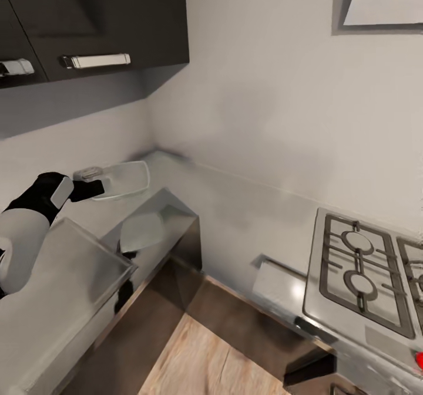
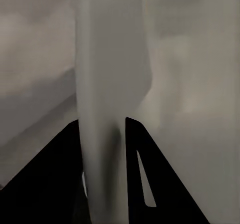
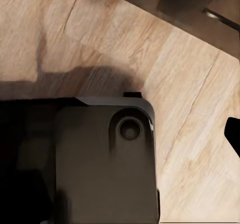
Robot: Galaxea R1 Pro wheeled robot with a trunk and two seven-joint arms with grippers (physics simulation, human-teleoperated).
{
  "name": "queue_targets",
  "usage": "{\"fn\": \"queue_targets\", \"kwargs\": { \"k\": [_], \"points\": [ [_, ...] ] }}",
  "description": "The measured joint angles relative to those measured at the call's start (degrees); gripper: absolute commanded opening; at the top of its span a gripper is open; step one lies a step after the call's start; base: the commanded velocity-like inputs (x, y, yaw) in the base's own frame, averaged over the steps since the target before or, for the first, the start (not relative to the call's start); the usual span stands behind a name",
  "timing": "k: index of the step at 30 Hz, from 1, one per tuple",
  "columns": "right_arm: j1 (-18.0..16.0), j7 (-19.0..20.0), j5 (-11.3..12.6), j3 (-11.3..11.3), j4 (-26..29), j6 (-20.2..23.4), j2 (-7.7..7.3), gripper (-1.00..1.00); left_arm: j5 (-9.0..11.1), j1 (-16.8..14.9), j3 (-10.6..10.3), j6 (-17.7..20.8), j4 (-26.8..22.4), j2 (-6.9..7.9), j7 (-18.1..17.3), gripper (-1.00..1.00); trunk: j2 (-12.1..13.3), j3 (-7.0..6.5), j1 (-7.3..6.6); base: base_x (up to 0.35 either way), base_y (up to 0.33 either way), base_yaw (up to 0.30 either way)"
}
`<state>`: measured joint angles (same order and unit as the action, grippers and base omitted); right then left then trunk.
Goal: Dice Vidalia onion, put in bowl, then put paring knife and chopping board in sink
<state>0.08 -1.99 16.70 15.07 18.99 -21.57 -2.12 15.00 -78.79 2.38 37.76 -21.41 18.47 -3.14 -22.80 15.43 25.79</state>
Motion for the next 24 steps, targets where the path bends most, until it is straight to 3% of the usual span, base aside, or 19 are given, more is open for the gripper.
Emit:
{"fn": "queue_targets", "kwargs": {
  "k": [7,24],
  "points": [
    [0.00,-0.08,0.01,0.00,-0.01,-0.18,-0.07,1.00,0.09,0.01,2.92,3.65,-2.77,0.04,0.05,-1.00,0.00,0.00,0.00,-0.334,0.000,0.222],
    [0.00,-0.08,0.01,0.00,-0.01,-0.37,-0.11,1.00,0.03,0.01,3.13,3.95,-2.87,-0.03,0.04,-1.00,0.00,0.00,0.00,-0.334,0.000,0.251]
  ]
}}
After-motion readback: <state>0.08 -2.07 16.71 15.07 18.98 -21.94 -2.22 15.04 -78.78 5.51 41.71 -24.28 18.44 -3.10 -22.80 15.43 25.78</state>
